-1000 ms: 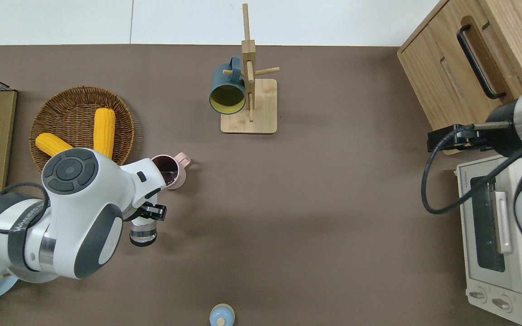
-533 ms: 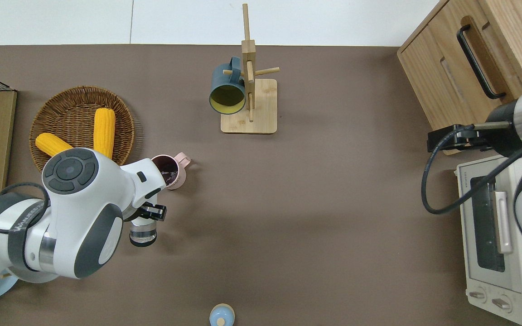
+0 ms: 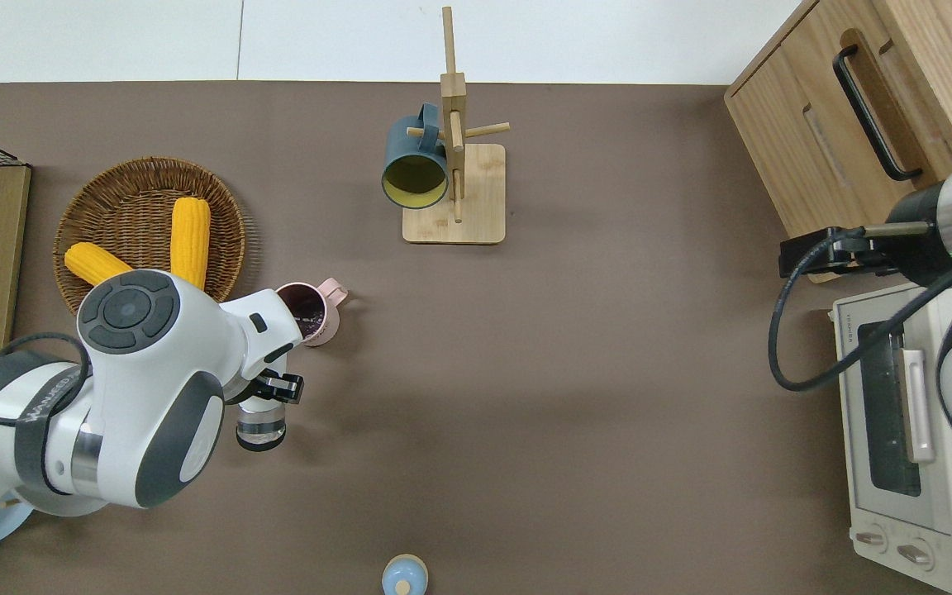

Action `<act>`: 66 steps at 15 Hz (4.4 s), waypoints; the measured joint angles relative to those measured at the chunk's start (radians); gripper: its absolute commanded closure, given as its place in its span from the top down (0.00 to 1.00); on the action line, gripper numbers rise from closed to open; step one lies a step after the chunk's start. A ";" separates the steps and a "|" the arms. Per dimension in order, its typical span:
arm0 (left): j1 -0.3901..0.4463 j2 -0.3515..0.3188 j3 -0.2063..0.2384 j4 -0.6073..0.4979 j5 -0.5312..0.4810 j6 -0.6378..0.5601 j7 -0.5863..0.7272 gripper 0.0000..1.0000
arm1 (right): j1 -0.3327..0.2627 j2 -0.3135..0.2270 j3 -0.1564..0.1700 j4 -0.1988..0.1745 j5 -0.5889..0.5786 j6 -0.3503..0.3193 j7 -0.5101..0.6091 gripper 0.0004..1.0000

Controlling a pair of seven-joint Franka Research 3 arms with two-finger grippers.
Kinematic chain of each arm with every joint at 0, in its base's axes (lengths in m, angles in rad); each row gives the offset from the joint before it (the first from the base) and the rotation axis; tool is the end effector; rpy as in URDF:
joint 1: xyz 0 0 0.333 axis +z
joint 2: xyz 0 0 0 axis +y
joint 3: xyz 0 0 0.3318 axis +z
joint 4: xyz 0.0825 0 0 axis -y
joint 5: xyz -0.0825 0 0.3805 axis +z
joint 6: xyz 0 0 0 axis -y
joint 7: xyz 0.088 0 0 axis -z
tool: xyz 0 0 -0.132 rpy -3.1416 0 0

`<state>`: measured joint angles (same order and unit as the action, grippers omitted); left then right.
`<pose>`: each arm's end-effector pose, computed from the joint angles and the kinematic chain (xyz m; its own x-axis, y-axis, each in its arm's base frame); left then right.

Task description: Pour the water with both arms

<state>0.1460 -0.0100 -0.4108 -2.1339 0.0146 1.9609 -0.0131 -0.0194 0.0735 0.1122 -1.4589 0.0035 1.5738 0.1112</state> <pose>0.4942 -0.1329 0.3910 0.9544 -0.2503 -0.1629 -0.2566 -0.9663 -0.0185 0.5747 0.0513 0.6269 0.9990 -0.0191 0.0403 -0.0185 -0.9997 -0.0163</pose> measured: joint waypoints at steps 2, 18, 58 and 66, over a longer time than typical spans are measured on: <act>0.000 0.000 0.000 0.001 0.000 -0.010 0.000 0.00 | 0.000 0.000 0.000 0.000 0.000 0.000 0.000 0.99; 0.001 0.050 0.002 0.069 0.040 -0.090 -0.018 0.00 | 0.000 0.000 0.000 0.000 0.000 0.000 0.000 0.99; 0.002 -0.062 0.011 0.023 -0.041 0.022 -0.058 0.00 | 0.000 0.000 0.000 0.000 0.000 0.000 0.000 0.99; 0.003 -0.215 0.066 -0.131 -0.067 0.142 -0.059 0.00 | 0.000 0.000 0.000 0.000 0.000 0.000 0.000 0.99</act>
<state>0.1491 -0.2249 -0.3450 -2.2652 -0.0529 2.1028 -0.0718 -0.0194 0.0735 0.1123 -1.4586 0.0035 1.5738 0.1112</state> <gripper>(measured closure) 0.366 0.013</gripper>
